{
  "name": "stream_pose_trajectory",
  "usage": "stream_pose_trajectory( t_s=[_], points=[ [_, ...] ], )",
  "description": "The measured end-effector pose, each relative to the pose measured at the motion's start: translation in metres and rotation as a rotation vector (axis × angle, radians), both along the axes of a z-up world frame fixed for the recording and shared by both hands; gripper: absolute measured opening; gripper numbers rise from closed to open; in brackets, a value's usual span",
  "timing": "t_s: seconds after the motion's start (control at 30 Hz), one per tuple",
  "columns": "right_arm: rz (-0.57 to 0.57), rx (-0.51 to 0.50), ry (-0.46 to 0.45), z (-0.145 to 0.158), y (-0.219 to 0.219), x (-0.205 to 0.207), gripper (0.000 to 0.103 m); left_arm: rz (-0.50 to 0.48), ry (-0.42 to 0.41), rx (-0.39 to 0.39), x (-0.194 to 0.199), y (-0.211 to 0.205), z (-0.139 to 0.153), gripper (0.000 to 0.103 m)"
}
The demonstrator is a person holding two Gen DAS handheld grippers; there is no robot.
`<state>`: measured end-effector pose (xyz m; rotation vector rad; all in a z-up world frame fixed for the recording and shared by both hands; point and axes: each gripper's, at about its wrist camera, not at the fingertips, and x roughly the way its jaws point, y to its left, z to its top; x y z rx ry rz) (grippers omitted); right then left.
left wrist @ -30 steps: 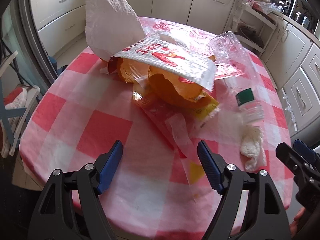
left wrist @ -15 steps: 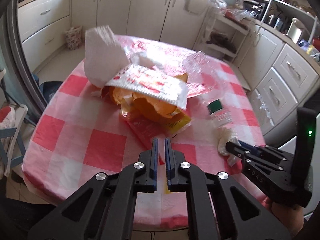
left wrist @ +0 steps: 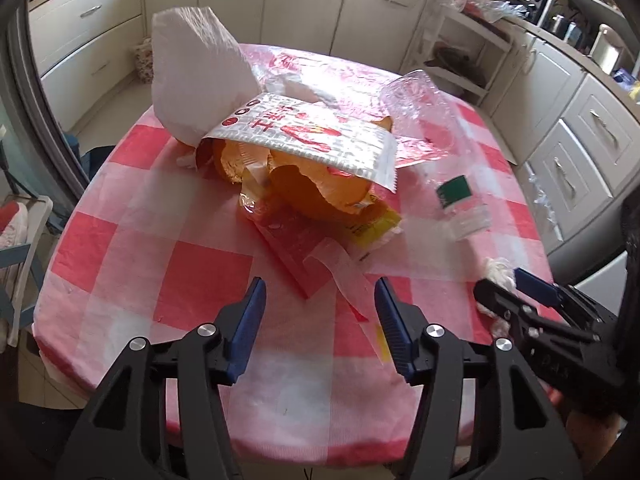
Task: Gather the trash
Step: 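Grasp the crumpled white tissue with the right gripper while the left grasps a yellow scrap, then carry tissue and scrap over the yellow bucket and open both grippers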
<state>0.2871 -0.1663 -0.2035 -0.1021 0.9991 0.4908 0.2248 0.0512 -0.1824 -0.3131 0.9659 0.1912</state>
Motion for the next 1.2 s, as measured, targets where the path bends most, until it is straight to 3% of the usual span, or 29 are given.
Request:
stream_pose_trajectory(
  t_s=[0.03,0.07,0.1,0.17,0.3,0.67,0.9,1.2],
  points=[
    [0.001,-0.007,0.000,-0.002,0.001,0.000,0.054,0.010,0.003,-0.006,0.004,0.001,-0.003,0.050],
    [0.004,-0.019,-0.018,-0.002,0.002,-0.001,0.046,0.014,-0.001,-0.019,0.006,0.003,-0.005,0.027],
    [0.009,-0.036,-0.027,-0.002,0.003,-0.001,0.032,0.010,0.003,-0.027,0.008,0.003,-0.007,0.016],
    [0.021,-0.018,-0.007,-0.002,0.001,-0.001,0.024,0.002,-0.009,-0.025,0.007,0.003,-0.005,0.001],
    [0.024,0.011,0.007,-0.001,-0.002,-0.002,0.019,-0.049,-0.063,-0.027,-0.004,-0.002,0.012,0.000],
    [-0.005,0.141,0.014,0.027,-0.037,-0.018,0.017,-0.199,-0.225,-0.040,-0.050,-0.026,0.066,0.000],
    [-0.062,0.232,-0.014,0.048,-0.082,-0.028,0.017,-0.249,-0.285,-0.108,-0.058,-0.037,0.090,0.000],
    [-0.128,0.286,-0.051,0.063,-0.109,-0.028,0.017,-0.295,-0.399,-0.115,-0.056,-0.060,0.147,0.000]
  ],
)
